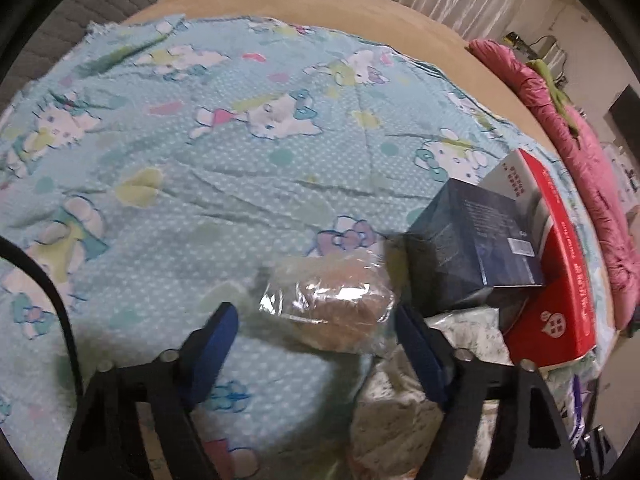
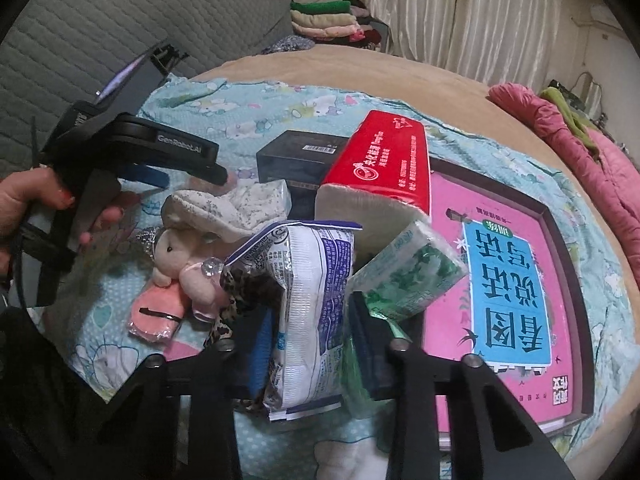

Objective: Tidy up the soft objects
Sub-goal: 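Grasp the white snack bag with the right tool while the left tool grasps the plastic-wrapped bun, then carry the snack bag onto the pink box and open the right tool while the left tool carries the bun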

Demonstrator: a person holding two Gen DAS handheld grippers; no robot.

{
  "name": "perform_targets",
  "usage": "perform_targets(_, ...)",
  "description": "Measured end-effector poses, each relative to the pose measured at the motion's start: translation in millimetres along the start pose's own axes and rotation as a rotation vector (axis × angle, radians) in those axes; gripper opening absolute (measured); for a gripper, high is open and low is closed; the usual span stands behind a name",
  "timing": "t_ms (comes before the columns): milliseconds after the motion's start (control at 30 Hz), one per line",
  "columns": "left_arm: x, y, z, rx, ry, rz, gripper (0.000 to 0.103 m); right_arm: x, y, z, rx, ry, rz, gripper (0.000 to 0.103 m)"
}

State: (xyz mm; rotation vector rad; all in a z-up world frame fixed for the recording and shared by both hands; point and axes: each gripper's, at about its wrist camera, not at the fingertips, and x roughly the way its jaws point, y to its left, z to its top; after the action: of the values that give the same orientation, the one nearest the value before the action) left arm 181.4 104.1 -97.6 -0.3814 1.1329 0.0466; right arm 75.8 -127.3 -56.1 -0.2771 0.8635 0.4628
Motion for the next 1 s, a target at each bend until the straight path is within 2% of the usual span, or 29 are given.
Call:
perform_targets(100, 5, -2, 0, -0.006, 0.013, -0.062, 0.055, -1, -4, 0, 0.018, -0.002, 0.014, 0.032)
perform_targets(200, 6, -6, 0, 0.012, 0.002, -0.061, 0.052, -2, -6, 1, 0.026, -0.008, 0.029, 0.031)
perform_targets(367, -8, -5, -4, 0.007, -0.033, -0.055, 0.051, -9, -12, 2, 0.068, -0.034, 0.073, 0.030)
perform_targets(500, -43, -8, -14, 0.019, -0.098, -0.048, 0.051, -17, -14, 5, 0.088, -0.052, 0.085, 0.030)
perform_targets(667, -82, -14, -30, 0.019, -0.138, -0.040, 0.051, -35, -14, 11, 0.091, -0.095, 0.076, 0.030)
perform_targets(867, -124, -39, -49, 0.071, -0.197, -0.056, 0.051, -66, -28, 17, 0.148, -0.154, 0.088, 0.030)
perform_targets(1000, -146, -67, -63, 0.134, -0.225, -0.075, 0.051, -85, -44, 16, 0.185, -0.184, 0.049, 0.030)
